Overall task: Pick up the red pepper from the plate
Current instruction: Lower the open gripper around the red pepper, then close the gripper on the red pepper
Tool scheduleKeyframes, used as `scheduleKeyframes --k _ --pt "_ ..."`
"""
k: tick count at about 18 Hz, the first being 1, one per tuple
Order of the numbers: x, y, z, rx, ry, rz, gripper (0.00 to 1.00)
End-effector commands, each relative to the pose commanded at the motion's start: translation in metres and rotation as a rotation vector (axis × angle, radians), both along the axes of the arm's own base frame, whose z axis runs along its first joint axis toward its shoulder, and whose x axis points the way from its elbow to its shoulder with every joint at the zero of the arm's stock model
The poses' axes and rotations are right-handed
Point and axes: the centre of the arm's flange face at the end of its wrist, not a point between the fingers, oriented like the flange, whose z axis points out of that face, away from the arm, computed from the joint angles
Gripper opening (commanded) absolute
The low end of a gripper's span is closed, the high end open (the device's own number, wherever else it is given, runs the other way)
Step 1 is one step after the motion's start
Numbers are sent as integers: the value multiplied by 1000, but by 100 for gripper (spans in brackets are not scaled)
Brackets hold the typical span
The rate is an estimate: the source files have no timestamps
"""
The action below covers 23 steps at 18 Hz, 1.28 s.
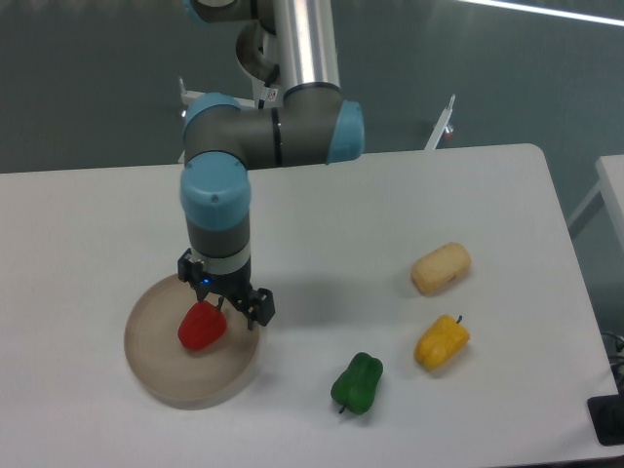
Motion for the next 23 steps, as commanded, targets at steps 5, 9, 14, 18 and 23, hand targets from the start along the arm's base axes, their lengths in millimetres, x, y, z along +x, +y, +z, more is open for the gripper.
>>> scheduleKeyframes --k 5,9,14,18,23 --pt "15 2 -7 -13 0 -26 100" --pt "25 7 -23 -33 -8 -29 100" --pt "29 13 -35 -30 -5 -38 100" --pt "33 15 -44 -39 -7 -41 100" --pt "34 15 -55 -57 -12 -43 100"
